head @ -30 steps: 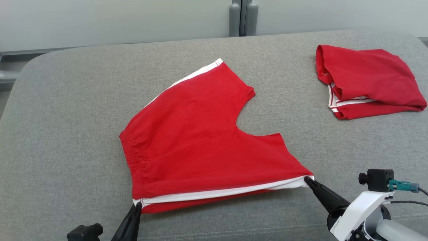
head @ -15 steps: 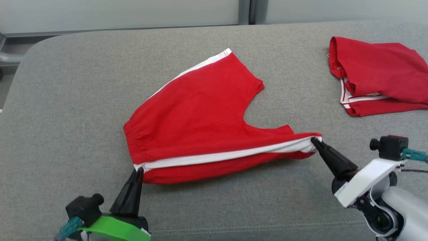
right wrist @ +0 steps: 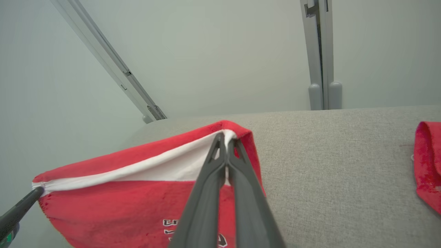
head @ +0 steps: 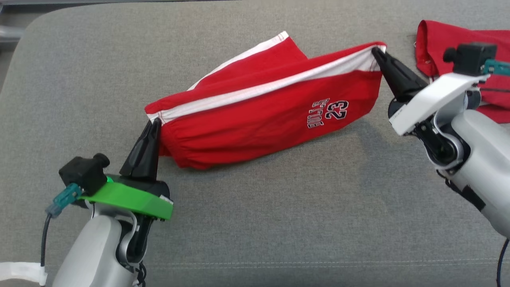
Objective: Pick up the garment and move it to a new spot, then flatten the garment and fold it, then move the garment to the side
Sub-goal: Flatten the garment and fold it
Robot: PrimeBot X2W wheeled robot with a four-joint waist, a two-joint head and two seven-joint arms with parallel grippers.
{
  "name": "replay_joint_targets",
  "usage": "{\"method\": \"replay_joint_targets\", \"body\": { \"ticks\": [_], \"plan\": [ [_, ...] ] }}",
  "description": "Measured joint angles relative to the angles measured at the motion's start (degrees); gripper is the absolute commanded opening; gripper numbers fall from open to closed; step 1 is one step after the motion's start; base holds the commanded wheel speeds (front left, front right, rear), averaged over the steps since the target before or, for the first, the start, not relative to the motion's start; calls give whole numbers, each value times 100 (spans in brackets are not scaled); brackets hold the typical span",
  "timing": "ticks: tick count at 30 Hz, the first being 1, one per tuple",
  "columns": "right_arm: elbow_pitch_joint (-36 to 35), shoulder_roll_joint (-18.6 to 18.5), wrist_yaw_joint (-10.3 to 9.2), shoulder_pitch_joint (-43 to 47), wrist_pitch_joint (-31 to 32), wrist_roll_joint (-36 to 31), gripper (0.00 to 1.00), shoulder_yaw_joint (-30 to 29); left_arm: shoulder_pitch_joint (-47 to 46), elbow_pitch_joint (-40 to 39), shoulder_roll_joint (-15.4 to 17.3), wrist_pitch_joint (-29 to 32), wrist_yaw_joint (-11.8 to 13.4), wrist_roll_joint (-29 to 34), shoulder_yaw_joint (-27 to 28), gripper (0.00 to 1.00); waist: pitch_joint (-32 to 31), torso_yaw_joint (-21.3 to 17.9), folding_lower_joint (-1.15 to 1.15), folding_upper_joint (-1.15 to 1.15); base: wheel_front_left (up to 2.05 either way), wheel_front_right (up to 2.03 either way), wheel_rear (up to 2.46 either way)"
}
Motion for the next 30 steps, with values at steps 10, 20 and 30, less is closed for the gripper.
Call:
{"method": "replay_joint_targets", "body": {
  "ticks": [10, 20, 30],
  "plan": [
    [1782, 712, 0, -1816, 107, -261, 0, 513, -1120, 859, -247, 1, 0, -136, -163, 0, 549, 272, 1, 0, 0, 0, 0],
    [3086, 1167, 0, -2743, 11, -374, 0, 990, -1713, 1350, -712, 0, 0, 16, -290, 0, 1030, 739, 1, 0, 0, 0, 0],
    [3623, 1332, 0, -2843, -132, -283, 0, 1399, -1943, 1653, -873, 0, 0, -11, -433, 0, 1363, 1056, 1, 0, 0, 0, 0]
  ]
}}
